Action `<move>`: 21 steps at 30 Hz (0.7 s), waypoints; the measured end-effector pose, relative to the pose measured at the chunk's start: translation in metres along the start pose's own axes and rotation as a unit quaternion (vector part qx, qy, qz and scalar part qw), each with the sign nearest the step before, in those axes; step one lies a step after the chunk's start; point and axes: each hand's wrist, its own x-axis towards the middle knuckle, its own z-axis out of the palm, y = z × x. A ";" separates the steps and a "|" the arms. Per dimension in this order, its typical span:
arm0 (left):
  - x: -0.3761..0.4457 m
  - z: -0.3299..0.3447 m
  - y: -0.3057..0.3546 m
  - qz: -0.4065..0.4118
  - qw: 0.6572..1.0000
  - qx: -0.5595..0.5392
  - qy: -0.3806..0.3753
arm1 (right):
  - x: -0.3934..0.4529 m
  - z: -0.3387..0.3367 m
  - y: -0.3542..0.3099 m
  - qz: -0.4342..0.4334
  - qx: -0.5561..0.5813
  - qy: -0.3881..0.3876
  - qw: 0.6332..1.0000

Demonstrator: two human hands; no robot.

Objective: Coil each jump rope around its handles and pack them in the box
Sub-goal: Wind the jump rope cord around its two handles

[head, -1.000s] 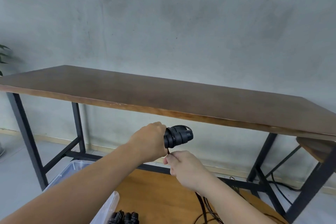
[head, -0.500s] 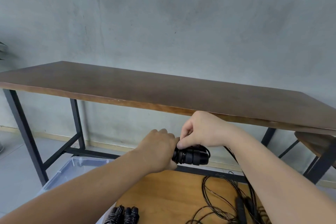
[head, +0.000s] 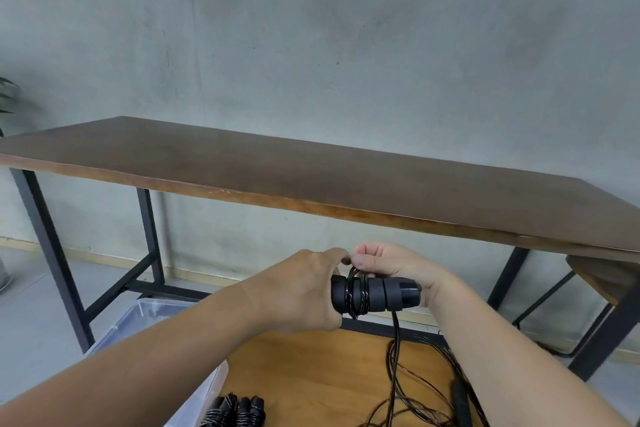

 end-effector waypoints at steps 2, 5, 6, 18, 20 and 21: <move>-0.002 0.001 -0.003 -0.006 1.000 -0.016 -0.009 | 0.002 0.004 0.014 0.001 0.053 0.006 0.999; -0.003 0.001 -0.005 -0.014 0.998 -0.053 -0.022 | 0.002 0.013 0.025 -0.015 0.127 0.009 0.992; -0.004 0.001 -0.005 -0.017 0.998 -0.062 -0.023 | 0.003 0.014 0.029 -0.020 0.147 0.010 0.989; 0.010 -0.001 -0.002 -0.062 0.997 -0.015 0.047 | 0.002 0.054 0.051 -0.021 0.247 0.100 0.964; 0.018 -0.001 -0.008 -0.085 0.991 0.005 0.102 | -0.001 0.064 0.057 -0.013 0.208 0.111 0.972; 0.022 -0.002 -0.012 -0.099 0.987 0.013 0.127 | -0.004 0.069 0.058 -0.004 0.178 0.120 0.977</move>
